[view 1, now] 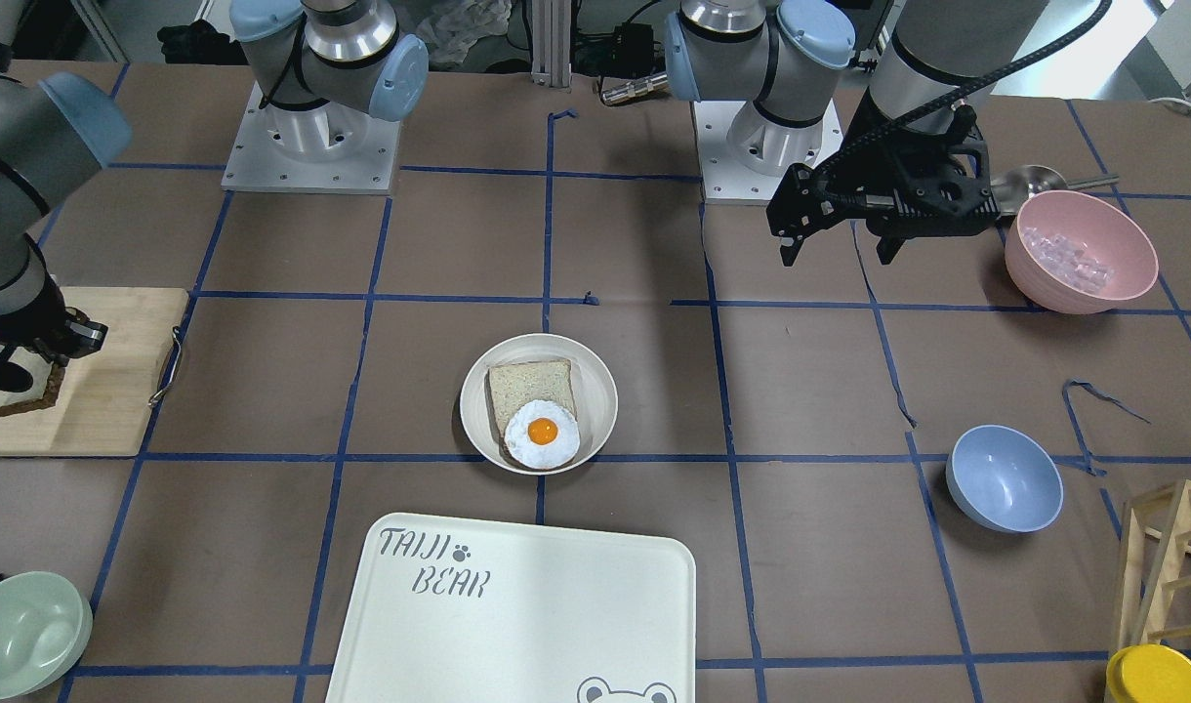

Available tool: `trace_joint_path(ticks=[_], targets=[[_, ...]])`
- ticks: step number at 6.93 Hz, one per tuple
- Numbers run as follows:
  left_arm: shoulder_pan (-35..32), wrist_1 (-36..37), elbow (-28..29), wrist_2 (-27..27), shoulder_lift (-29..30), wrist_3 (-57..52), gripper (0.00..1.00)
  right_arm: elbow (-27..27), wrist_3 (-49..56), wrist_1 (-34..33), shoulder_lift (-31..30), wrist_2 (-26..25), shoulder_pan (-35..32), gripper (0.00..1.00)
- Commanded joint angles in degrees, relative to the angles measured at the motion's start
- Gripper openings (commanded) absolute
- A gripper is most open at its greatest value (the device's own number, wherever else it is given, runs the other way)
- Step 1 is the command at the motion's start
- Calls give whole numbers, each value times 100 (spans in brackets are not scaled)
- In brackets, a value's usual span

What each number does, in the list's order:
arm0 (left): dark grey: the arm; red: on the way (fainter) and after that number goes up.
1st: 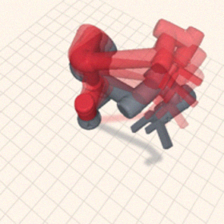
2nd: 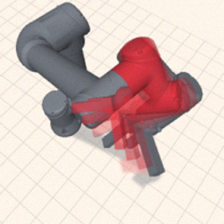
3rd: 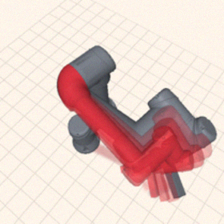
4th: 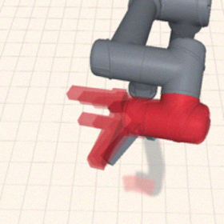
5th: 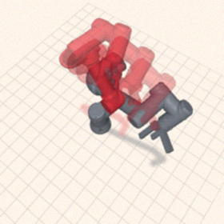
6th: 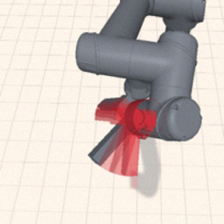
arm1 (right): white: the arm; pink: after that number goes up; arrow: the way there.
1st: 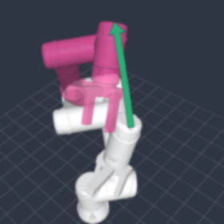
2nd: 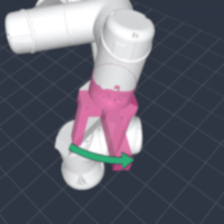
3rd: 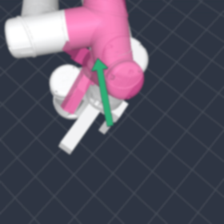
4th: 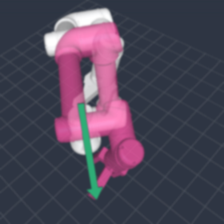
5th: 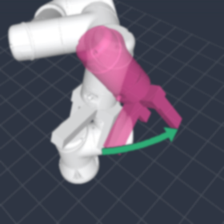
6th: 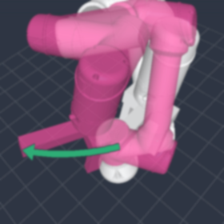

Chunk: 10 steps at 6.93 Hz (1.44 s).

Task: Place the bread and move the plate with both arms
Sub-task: 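Carry the bread slice with the right gripper over the egg plate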

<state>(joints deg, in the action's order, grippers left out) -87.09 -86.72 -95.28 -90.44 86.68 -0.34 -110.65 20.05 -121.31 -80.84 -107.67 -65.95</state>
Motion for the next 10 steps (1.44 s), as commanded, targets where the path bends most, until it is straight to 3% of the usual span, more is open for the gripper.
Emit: trace_joint_path(ticks=[1, 2, 5, 7, 8, 10], targets=[[-1, 6, 19, 9, -2, -1, 100, 1294, -665, 1726, -98, 237, -442, 0], [8, 85, 45, 9, 15, -9, 100, 1745, -1678, 2291, -29, 403, -1150, 0], [8, 349, -8, 0, -11, -54, 100, 1881, -5377, 2253, 402, 1227, -3927, 0], [8, 358, -8, 0, -11, -54, 100, 1864, -5974, 1415, 891, 1213, -4949, 0], [8, 358, -16, 0, -11, -54, 100, 1863, -6038, 773, 1225, 1204, -5180, 0], [8, 349, -17, -9, -20, -54, 100, 1846, -5943, 548, 1430, 1169, -5270, 0]])
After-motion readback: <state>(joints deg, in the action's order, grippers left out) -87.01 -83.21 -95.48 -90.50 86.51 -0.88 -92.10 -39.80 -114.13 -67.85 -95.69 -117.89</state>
